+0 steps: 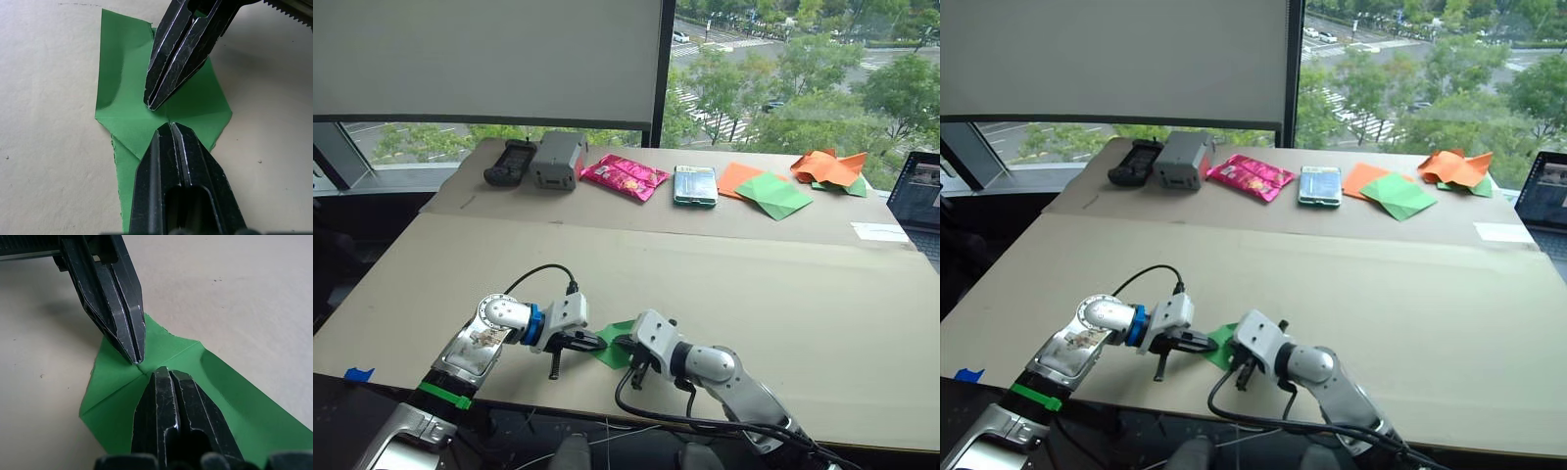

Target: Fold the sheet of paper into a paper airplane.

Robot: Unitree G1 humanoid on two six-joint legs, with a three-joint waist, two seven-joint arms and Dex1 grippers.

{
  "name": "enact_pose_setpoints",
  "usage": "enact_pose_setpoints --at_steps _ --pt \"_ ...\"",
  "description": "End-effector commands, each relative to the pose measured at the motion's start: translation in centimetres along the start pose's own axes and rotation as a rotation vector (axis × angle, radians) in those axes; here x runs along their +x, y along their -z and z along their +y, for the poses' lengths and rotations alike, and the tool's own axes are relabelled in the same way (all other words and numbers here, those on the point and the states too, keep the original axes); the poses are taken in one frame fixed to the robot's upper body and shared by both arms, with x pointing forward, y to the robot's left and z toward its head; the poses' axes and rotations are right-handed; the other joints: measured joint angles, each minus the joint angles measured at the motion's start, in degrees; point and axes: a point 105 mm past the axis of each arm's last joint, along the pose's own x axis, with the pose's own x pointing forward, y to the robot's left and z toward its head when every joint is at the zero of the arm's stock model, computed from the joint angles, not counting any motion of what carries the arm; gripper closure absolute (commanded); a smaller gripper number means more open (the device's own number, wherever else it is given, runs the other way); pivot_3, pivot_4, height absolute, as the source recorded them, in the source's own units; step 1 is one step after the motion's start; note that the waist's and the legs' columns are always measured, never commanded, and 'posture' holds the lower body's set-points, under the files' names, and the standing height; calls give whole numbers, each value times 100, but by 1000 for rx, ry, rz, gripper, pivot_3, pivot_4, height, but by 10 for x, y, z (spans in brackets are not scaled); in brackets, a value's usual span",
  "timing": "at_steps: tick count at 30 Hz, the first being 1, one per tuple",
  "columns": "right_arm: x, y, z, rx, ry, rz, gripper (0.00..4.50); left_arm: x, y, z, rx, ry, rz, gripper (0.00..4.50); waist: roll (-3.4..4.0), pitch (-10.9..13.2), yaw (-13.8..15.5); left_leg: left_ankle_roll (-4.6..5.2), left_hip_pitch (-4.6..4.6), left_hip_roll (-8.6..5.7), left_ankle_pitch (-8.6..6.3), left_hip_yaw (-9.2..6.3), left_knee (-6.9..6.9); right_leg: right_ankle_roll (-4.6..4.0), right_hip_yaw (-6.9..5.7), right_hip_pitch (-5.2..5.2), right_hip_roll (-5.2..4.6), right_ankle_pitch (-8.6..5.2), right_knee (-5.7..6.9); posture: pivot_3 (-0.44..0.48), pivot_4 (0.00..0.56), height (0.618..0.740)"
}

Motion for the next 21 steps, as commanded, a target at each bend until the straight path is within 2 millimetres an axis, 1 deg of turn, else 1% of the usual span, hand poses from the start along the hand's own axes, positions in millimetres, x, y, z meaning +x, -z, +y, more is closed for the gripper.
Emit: enact_pose_setpoints --at_steps 1,10,16,18,21 --pt "-11 37 -7 46 52 141 4485 2 13 -6 -23 23 43 4500 1 -1 3 0 0 0 0 0 0 0 0 0 0 0 0 0 150 713" --pt "-30 49 -23 87 150 186 4485 1 19 -8 -28 28 61 4500 3 -7 47 -3 0 0 -2 0 0 -1 0 1 -2 -1 -8 0 150 713" --pt "-46 60 -29 128 202 225 4485 1 20 -8 -29 26 63 4500 1 -11 70 -4 0 0 -3 0 0 -1 0 1 -3 -1 -13 0 150 713" --pt "-53 68 -32 130 221 253 4485 1 20 -8 -28 25 62 4500 1 -13 81 -4 0 0 -3 0 0 -1 0 2 -3 -1 -14 0 150 713" --pt "-57 71 -34 136 243 264 4485 1 20 -8 -27 23 63 4500 0 -15 93 -5 0 0 -3 0 0 -1 0 3 -3 -2 -21 0 150 713"
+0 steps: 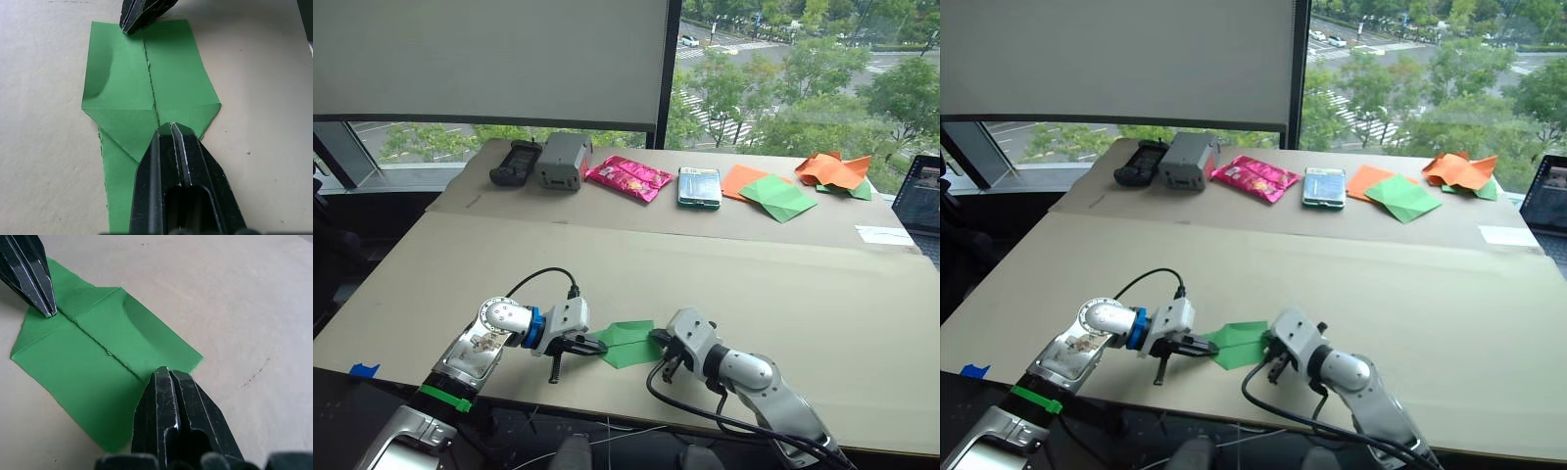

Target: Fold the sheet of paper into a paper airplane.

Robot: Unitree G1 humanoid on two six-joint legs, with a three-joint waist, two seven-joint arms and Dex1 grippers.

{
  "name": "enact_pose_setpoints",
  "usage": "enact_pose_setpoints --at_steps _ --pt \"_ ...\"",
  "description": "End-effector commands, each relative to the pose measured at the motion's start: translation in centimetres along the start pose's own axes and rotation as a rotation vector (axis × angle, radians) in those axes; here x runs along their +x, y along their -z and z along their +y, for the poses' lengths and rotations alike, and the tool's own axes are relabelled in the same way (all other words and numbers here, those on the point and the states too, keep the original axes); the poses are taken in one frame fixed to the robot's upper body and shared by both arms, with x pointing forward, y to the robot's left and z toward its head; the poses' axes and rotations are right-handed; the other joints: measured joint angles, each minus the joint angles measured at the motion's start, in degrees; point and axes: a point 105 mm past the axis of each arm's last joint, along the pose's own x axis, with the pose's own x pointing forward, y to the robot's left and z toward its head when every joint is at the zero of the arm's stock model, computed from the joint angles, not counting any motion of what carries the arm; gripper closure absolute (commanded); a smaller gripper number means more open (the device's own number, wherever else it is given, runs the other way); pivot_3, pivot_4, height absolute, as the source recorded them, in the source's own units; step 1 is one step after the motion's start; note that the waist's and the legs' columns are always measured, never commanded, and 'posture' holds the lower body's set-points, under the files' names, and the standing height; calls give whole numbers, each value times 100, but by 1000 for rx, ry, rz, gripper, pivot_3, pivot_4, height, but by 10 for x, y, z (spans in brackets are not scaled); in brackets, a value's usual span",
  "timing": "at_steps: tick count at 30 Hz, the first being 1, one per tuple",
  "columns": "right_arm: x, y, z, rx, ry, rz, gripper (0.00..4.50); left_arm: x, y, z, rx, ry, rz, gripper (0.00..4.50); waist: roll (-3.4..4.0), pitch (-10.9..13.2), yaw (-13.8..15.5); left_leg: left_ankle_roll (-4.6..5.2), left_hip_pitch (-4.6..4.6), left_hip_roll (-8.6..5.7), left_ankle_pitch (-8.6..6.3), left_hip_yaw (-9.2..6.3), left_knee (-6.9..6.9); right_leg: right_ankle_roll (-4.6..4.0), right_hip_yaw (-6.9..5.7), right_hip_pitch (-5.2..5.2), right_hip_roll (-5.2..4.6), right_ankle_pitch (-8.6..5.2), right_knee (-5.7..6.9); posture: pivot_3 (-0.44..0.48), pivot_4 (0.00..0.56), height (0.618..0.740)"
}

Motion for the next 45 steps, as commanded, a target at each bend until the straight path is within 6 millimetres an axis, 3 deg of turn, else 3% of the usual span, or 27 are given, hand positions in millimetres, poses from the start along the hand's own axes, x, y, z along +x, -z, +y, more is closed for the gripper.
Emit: enact_pose_setpoints --at_steps 1,4,6,9,15,21,27,32,36,45 --pt "-11 46 -8 67 64 186 4485 -2 17 -4 -44 7 64 4500 -1 0 2 0 0 0 0 0 0 0 0 0 0 0 -2 0 150 713" --pt "-13 36 -13 73 94 142 4485 -2 17 -4 -45 5 64 4500 0 1 16 -1 0 0 -1 0 0 0 0 1 0 0 -6 0 150 713" --pt "-14 3 -15 94 108 -17 4485 -2 17 -3 -46 2 64 4500 0 1 21 -1 -2 0 -1 0 0 0 0 4 0 0 -15 0 150 713" --pt "-16 -29 -10 104 76 -164 4485 -1 15 -2 -45 3 61 4500 14 13 9 -1 -10 0 -1 0 0 0 0 2 0 0 -24 0 150 713" --pt "-14 -47 4 90 25 -241 4485 0 14 -1 -43 4 58 4500 21 18 6 -1 -25 0 -1 0 -1 0 -1 -14 0 0 -30 0 150 713" --pt "1 -32 14 79 -3 -175 4485 0 13 0 -41 1 56 4500 18 19 6 -1 -27 0 -1 0 -1 0 -1 -14 0 0 -34 0 150 713" --pt "14 -2 12 87 42 -29 4485 0 11 1 -35 -1 52 4500 19 17 4 -1 -27 0 -1 0 -1 0 -1 -15 0 0 -35 0 150 713" --pt "14 14 15 97 25 52 4485 -3 -7 9 -4 -12 12 4500 14 14 9 -1 -27 0 -1 0 -1 0 -1 -14 1 0 -35 0 150 713" --pt "14 17 20 107 2 73 4485 0 -20 15 24 -9 -12 4500 8 16 13 -1 -29 -1 -1 0 0 0 -1 -14 1 0 -35 0 150 713" --pt "17 17 24 110 -7 85 4485 23 -27 21 49 13 -34 4500 -3 10 3 1 -29 -2 1 0 1 3 -2 -12 3 2 -30 0 150 713"
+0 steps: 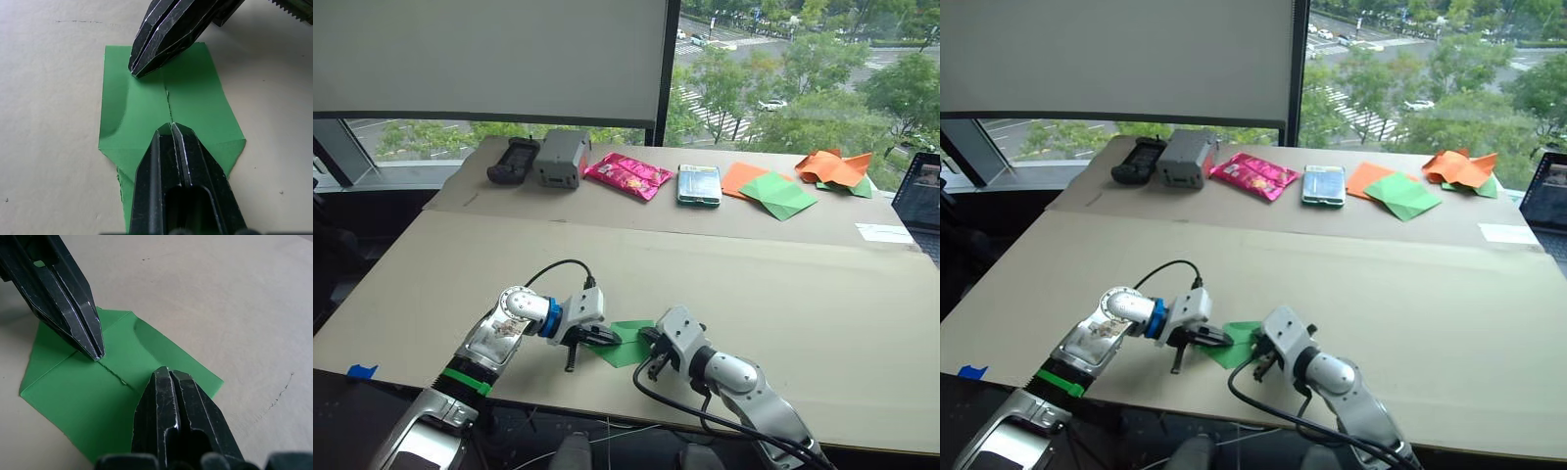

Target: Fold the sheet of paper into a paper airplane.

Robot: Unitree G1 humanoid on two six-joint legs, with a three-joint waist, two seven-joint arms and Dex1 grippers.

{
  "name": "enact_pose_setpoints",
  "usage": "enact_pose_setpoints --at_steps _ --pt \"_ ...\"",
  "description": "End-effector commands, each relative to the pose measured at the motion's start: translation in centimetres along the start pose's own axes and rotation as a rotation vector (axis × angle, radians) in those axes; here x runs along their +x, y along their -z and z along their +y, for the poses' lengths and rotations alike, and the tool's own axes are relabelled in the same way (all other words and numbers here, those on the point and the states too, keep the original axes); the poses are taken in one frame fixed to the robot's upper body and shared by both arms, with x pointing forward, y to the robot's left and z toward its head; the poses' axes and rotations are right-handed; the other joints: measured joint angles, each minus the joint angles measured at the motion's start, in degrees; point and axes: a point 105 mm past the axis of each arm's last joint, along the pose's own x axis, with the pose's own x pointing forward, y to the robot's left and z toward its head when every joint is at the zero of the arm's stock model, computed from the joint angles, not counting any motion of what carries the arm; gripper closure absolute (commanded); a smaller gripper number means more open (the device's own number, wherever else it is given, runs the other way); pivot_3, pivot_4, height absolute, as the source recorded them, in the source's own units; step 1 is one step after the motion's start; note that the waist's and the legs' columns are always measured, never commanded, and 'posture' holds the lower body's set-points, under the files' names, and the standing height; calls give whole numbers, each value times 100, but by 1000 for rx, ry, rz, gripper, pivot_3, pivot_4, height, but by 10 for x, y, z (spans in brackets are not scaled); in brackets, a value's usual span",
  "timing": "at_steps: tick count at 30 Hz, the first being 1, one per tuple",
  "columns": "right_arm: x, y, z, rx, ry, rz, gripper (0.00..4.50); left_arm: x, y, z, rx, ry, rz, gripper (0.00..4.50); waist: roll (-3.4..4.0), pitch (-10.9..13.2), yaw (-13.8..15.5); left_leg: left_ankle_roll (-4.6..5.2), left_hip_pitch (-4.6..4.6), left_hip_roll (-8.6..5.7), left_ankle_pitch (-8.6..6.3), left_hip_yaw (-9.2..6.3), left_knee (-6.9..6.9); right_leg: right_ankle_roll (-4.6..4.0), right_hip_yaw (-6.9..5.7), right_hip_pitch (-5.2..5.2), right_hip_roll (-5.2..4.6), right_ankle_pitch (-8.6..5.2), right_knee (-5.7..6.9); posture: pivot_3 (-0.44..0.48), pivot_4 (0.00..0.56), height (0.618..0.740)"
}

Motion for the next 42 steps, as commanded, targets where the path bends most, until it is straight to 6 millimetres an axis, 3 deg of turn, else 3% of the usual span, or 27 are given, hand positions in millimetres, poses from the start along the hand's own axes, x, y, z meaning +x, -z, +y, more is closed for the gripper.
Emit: enact_pose_setpoints --at_steps 1,12,20,42 --pt "1 29 5 37 -10 131 4485 3 -5 5 39 -10 3 4500 1 -1 -6 0 1 0 0 0 0 0 0 0 0 0 1 0 150 713" --pt "1 26 4 43 -1 138 4485 -9 41 -7 -25 -5 137 4500 0 -12 -36 -1 24 1 -1 0 -1 0 0 17 0 0 3 0 150 713" --pt "2 25 4 44 -5 136 4485 -26 58 -15 -80 -22 177 4500 7 -16 -147 -2 38 5 -2 -1 -4 0 1 30 -2 0 2 0 150 713" --pt "4 25 3 35 -18 141 4485 -52 73 -32 -160 -71 205 4500 37 -10 -168 -6 39 9 -6 -1 -11 -3 2 10 -4 -2 1 0 150 713"
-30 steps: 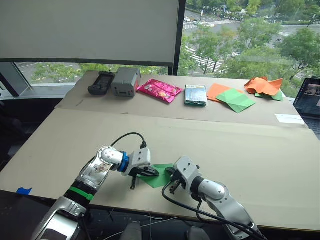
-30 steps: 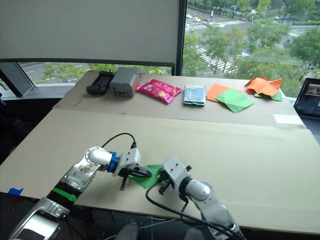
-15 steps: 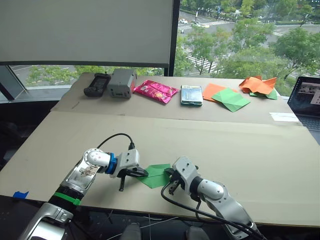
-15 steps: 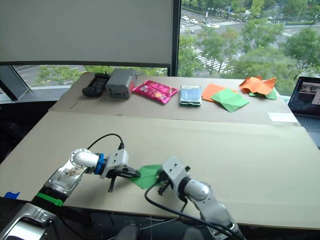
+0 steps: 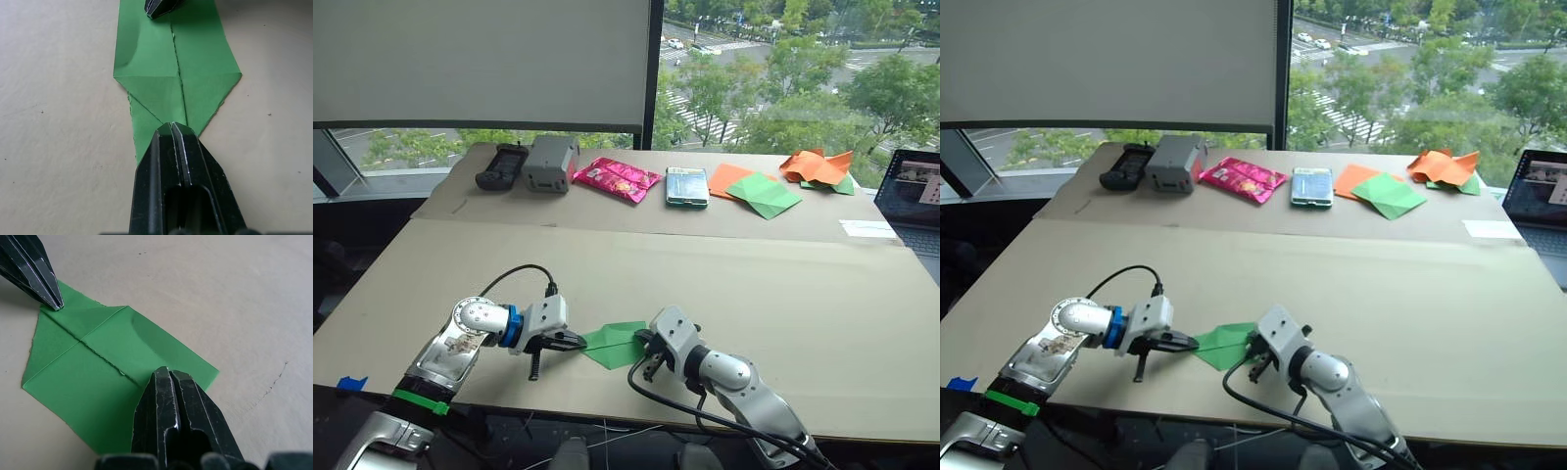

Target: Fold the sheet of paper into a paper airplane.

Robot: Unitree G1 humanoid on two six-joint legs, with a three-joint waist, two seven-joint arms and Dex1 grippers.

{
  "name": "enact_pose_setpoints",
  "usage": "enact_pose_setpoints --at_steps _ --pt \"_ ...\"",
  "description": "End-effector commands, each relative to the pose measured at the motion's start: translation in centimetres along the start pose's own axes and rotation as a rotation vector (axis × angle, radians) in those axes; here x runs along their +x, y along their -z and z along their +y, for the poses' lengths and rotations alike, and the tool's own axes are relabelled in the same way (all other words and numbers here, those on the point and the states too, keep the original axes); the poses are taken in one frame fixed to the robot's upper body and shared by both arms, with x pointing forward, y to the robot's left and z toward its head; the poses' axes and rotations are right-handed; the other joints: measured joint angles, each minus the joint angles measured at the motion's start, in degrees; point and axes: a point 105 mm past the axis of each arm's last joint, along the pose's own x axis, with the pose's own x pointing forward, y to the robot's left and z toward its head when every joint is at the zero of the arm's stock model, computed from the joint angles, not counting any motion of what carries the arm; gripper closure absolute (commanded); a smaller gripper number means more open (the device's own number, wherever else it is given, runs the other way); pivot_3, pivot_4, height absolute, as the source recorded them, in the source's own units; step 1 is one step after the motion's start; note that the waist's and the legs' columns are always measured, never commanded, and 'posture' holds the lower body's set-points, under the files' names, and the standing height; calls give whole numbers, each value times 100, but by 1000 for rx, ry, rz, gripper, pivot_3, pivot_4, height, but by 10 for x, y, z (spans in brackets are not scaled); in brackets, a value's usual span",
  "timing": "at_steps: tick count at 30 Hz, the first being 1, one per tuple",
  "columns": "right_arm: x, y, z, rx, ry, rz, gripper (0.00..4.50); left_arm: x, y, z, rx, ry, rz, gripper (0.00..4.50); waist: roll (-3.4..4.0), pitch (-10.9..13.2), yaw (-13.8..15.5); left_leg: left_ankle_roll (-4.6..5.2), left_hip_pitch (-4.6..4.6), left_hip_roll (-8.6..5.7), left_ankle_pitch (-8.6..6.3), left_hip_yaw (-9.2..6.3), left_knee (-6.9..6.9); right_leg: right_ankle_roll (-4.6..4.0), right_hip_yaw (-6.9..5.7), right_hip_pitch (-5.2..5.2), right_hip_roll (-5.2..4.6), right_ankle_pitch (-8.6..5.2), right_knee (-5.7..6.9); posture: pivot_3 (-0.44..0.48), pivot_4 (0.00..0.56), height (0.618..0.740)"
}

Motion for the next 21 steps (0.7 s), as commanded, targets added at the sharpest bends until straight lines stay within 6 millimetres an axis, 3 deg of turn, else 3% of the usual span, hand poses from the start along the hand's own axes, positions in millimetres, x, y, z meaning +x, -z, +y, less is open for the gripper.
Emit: enact_pose_setpoints --at_steps 1,5,11,15,21 --pt "0 28 1 35 -3 118 4485 0 31 -13 -112 29 104 4500 1 1 3 0 0 0 0 0 -1 0 0 -2 0 0 0 0 150 713" --pt "1 23 -2 22 3 100 4485 -6 25 -6 -110 -11 80 4500 1 3 1 -1 -2 0 -1 0 -1 0 0 -8 -1 0 -3 0 150 713" --pt "-8 -17 -11 40 14 -47 4485 -30 -18 -1 -241 -78 -157 4500 -18 42 9 -1 -18 2 -1 0 -4 0 0 -28 -2 0 -6 0 150 713" --pt "-21 -38 -16 63 -6 -115 3262 -43 -35 -7 -342 -95 -276 4500 -21 61 61 0 -57 0 0 0 -3 0 -1 -57 -1 1 -15 0 150 713" --pt "-32 -49 -37 78 -33 -125 1179 -44 -38 -18 -453 -116 -358 4500 -20 65 61 1 -55 -1 1 1 -2 1 -2 -55 0 2 -17 0 150 713"
